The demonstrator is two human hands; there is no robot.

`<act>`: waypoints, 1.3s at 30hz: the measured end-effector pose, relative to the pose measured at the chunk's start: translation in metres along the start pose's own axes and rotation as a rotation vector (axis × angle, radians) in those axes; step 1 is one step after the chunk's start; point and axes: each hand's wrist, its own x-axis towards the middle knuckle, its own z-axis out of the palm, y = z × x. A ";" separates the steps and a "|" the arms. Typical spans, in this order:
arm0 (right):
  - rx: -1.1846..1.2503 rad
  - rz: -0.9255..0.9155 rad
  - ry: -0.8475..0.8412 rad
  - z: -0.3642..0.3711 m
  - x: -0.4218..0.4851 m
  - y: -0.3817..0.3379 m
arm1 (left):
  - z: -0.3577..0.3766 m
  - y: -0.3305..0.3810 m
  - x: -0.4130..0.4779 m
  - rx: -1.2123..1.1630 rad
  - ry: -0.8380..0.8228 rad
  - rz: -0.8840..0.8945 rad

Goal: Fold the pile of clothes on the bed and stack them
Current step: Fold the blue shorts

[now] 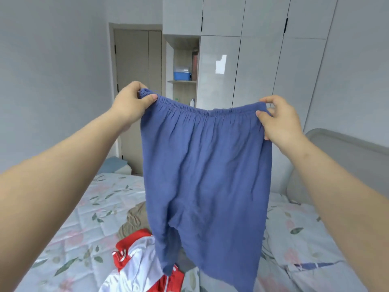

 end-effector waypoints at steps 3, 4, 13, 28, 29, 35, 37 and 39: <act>0.002 0.045 -0.109 -0.008 -0.017 0.005 | -0.011 -0.004 -0.013 0.025 -0.089 -0.023; 0.039 0.078 -0.165 -0.010 -0.024 0.008 | -0.013 -0.007 -0.020 -0.015 -0.134 -0.036; 0.640 0.533 -0.373 -0.008 -0.077 0.044 | -0.015 -0.056 -0.095 -0.521 -0.443 -0.548; 0.272 0.584 -0.275 0.133 -0.281 0.082 | 0.105 -0.143 -0.287 -0.469 -0.341 -0.924; 0.276 0.584 -0.321 0.138 -0.293 0.081 | 0.103 -0.144 -0.297 -0.510 -0.362 -0.942; 0.619 0.840 -0.426 0.148 -0.336 0.084 | 0.069 -0.152 -0.341 -0.606 -0.402 -0.895; 0.702 0.899 -0.442 0.147 -0.341 0.085 | 0.058 -0.162 -0.346 -0.608 -0.391 -0.884; 0.559 0.791 -0.444 0.149 -0.343 0.088 | 0.045 -0.172 -0.345 -0.603 -0.401 -0.865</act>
